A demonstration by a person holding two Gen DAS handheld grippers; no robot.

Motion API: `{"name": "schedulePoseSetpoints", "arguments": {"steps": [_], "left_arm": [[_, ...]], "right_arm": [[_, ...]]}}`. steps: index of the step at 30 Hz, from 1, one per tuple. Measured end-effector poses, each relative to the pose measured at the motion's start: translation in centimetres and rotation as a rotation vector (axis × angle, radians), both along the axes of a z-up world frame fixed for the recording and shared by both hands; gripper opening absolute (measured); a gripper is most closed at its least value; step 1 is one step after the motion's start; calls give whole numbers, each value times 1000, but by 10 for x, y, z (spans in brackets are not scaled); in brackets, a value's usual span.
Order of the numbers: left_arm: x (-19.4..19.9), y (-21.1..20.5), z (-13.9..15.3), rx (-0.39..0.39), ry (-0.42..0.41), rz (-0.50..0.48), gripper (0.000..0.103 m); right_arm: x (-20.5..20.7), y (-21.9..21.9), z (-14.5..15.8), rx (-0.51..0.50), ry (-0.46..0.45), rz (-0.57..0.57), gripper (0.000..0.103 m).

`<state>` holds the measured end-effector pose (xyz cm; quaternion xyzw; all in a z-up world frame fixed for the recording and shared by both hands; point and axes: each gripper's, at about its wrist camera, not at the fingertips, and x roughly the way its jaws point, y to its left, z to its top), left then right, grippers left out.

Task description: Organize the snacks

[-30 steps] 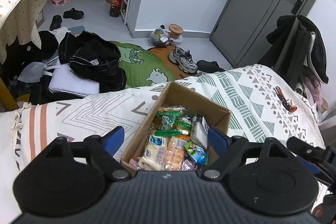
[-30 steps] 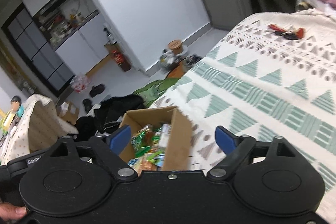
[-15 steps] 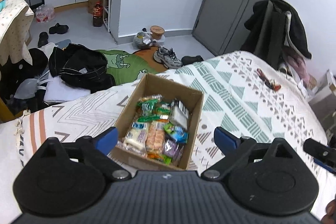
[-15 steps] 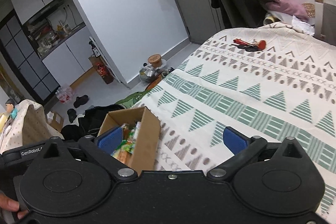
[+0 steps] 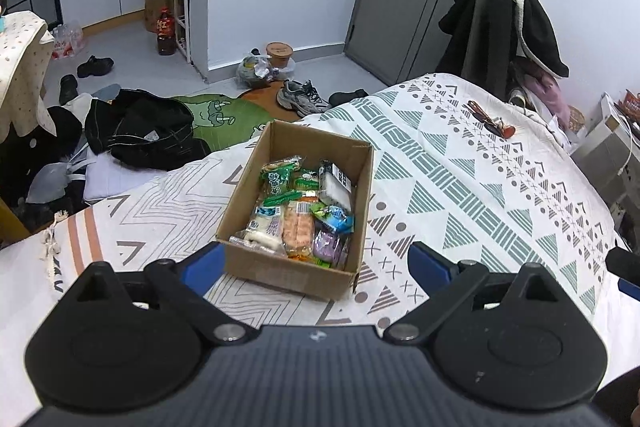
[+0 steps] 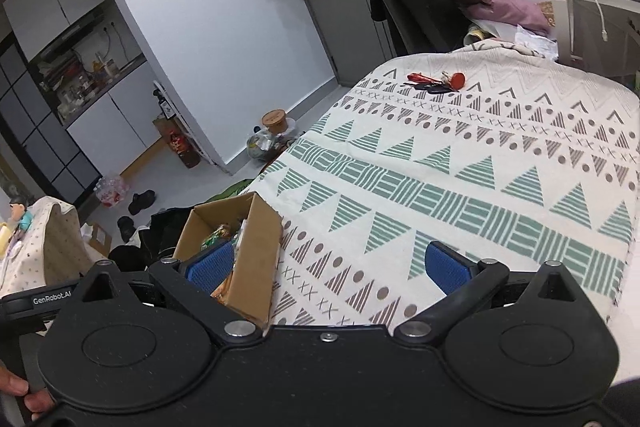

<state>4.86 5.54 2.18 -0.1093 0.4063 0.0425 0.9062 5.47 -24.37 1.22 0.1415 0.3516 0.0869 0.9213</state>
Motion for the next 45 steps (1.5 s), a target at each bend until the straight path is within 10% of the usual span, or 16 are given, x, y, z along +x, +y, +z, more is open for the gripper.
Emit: {"name": "schedulePoseSetpoints", "arguments": {"steps": [45], "left_arm": [[-55,15,37,85,3,-85,98]], "right_arm": [[-56,68,19,-105,21,74,103]]}}
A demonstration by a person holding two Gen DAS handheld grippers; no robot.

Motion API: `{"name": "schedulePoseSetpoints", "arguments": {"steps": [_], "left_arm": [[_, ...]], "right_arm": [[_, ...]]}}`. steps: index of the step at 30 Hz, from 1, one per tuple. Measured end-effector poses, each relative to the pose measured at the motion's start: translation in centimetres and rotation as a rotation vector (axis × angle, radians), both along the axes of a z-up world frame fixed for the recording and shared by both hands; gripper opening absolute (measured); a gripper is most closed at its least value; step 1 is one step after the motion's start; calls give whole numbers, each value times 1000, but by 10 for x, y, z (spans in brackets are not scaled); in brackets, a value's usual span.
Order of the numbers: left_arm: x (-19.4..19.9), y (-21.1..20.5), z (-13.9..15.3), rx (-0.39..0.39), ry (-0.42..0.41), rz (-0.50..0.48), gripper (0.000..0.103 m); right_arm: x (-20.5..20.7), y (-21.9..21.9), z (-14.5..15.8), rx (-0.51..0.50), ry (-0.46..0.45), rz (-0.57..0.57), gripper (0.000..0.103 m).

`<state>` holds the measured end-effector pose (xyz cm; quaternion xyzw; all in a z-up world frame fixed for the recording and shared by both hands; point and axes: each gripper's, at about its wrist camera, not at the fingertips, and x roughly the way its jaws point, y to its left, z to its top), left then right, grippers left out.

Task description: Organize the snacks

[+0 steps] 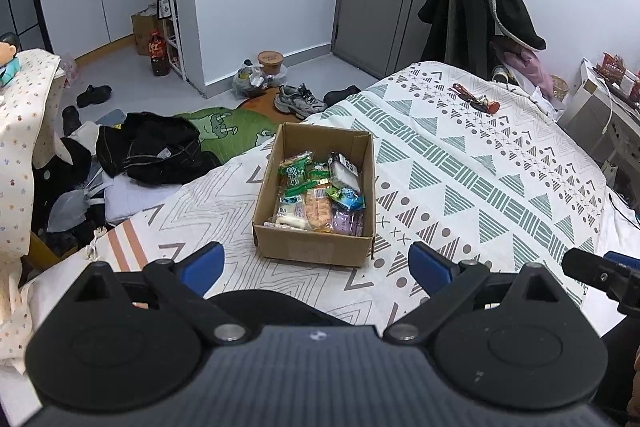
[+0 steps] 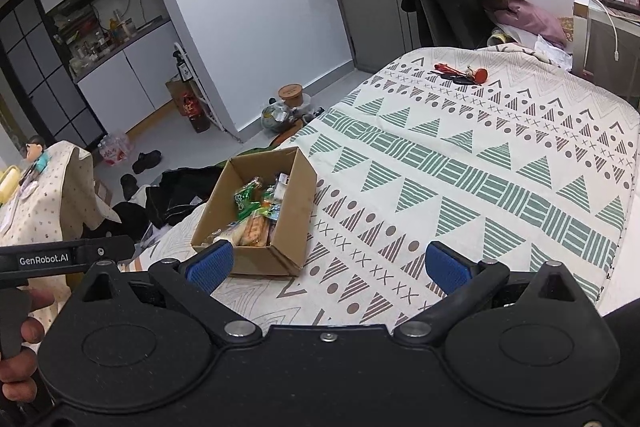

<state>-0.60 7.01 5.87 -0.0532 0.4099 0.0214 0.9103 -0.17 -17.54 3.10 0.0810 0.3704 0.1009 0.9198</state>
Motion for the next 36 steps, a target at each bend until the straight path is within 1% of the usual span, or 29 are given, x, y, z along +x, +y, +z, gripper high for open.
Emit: {"name": "schedulePoseSetpoints", "arguments": {"steps": [10,20,36], "left_arm": [[0,1,0,8,12,13,98],[-1,-3,-1,24,12,3,98],[-1,-4,-1,23,16,4,98]], "right_arm": [[0,-1,0,-9,1,0,103],[0,-1,0,-8,4,-1,103],[0,0,0,-9,4,1,103]]}}
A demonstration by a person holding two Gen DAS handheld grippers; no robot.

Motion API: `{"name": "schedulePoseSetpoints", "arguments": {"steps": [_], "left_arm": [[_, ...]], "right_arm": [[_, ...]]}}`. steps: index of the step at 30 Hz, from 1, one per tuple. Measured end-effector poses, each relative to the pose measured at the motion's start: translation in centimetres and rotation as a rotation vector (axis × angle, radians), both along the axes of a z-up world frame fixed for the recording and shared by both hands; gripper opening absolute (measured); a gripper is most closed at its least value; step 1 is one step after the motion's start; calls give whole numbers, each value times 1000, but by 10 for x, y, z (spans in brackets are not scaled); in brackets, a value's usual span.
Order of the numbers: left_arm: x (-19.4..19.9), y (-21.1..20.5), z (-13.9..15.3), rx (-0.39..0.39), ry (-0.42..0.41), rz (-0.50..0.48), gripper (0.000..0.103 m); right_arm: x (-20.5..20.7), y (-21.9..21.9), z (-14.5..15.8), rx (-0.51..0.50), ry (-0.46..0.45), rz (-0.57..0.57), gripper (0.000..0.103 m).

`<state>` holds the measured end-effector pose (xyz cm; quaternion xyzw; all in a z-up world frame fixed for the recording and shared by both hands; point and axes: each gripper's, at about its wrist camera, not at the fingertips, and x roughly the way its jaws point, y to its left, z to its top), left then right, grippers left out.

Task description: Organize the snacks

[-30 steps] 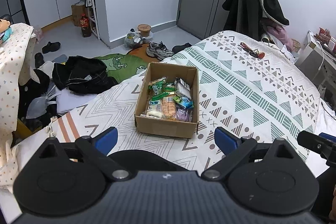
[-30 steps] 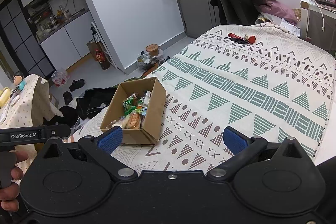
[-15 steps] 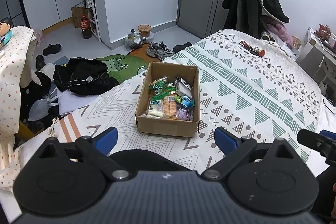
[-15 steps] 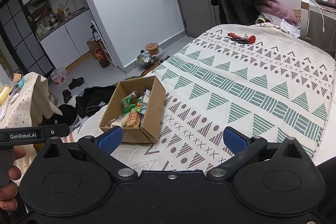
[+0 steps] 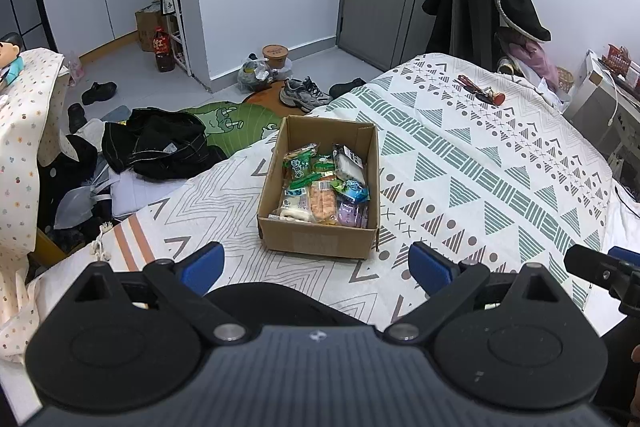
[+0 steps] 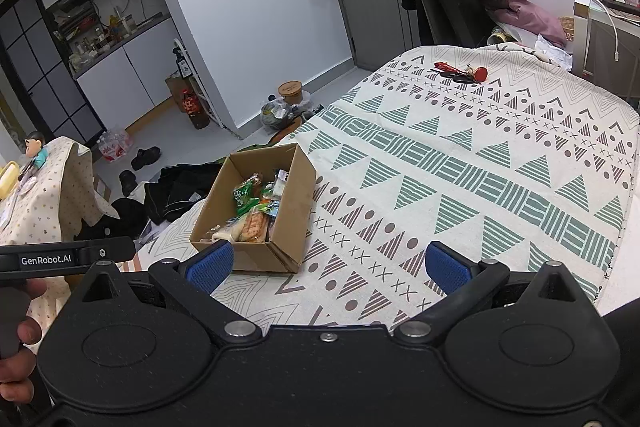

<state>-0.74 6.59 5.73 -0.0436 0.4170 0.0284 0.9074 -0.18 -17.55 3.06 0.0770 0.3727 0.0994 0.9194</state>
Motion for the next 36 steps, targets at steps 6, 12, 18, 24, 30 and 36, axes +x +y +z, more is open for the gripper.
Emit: {"name": "schedulePoseSetpoints", "arguments": {"steps": [6,12,18,24,30,36], "left_arm": [[0,1,0,-1,1,-1,98],[-1,1,-3,-3,5,-2,98],[0,0,-4,-3,11,-5,98],[2,-2,-6,-2,26,-10,98],[3,-3,-4,-6,7,-5,98],[5,-5,-5,-7,16,-11,98]], "right_arm": [[0,0,0,1,0,0,103],[-1,1,-1,-1,-2,-4,103],[-2,1,-2,-6,2,-4,103],[-2,0,-2,-4,6,-6,103],[1,-3,-3,-1,10,-8,103],[1,-4,-4,0,13,-8,103]]}}
